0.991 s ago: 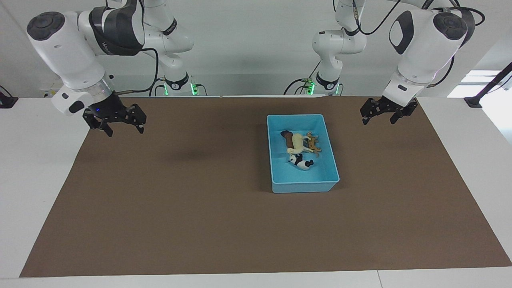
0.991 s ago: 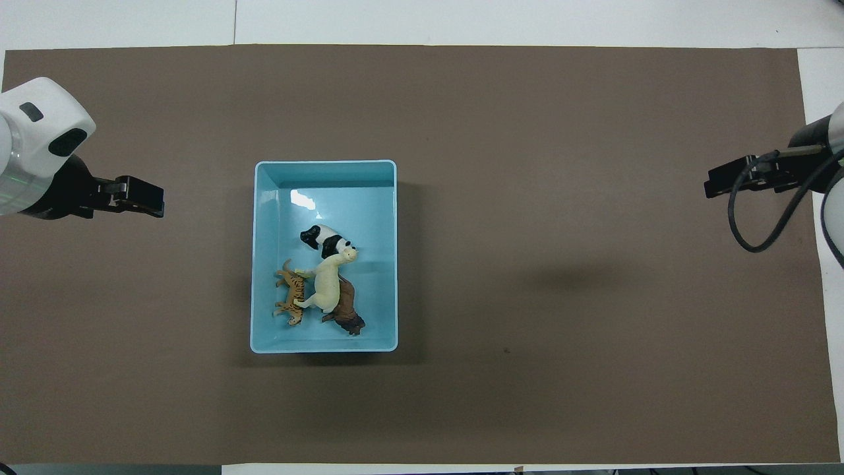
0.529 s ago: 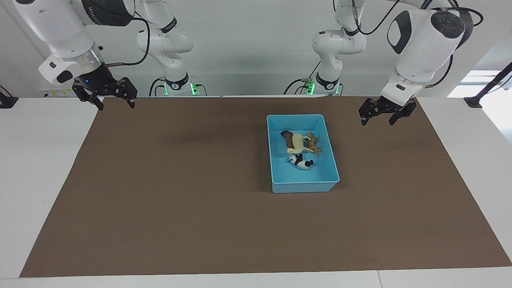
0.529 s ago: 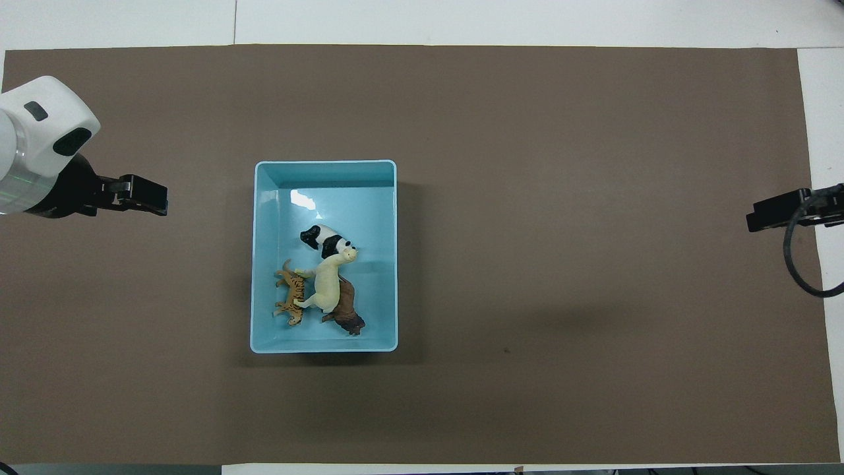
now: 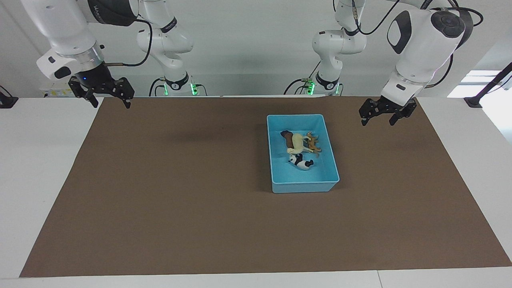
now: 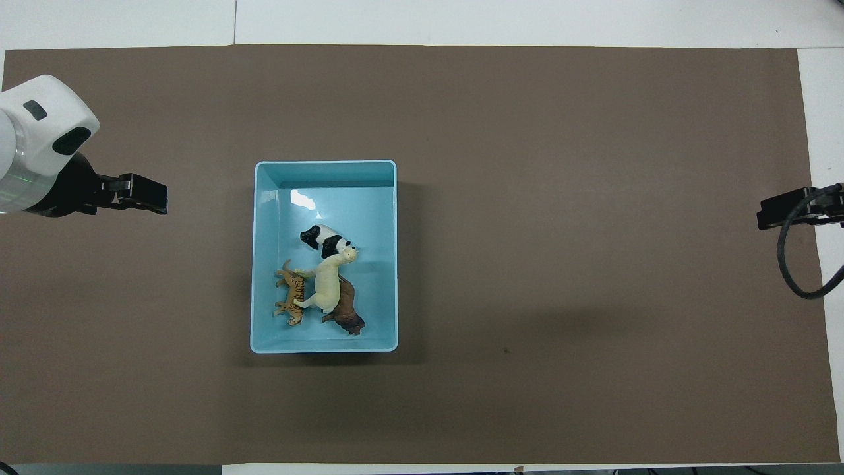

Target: Put all toys into storage box

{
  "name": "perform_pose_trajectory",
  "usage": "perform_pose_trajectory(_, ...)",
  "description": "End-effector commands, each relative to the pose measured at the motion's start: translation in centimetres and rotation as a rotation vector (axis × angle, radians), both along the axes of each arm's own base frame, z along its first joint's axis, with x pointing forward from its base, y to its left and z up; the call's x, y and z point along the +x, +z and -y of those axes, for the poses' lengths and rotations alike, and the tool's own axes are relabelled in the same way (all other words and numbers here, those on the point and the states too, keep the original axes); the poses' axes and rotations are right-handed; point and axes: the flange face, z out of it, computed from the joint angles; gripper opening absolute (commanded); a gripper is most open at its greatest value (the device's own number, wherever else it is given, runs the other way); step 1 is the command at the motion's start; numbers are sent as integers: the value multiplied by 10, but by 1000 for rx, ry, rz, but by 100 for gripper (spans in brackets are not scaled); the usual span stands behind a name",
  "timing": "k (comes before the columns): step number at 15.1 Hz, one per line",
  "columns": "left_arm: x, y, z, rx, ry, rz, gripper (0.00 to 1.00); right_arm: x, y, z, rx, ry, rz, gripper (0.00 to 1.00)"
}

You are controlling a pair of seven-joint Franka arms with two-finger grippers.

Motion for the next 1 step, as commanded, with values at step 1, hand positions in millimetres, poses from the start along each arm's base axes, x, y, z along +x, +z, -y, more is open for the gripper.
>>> perform_pose_trajectory(1,3,2,1,-16,-11,9,100,-5,1,5,45,-35,21,100)
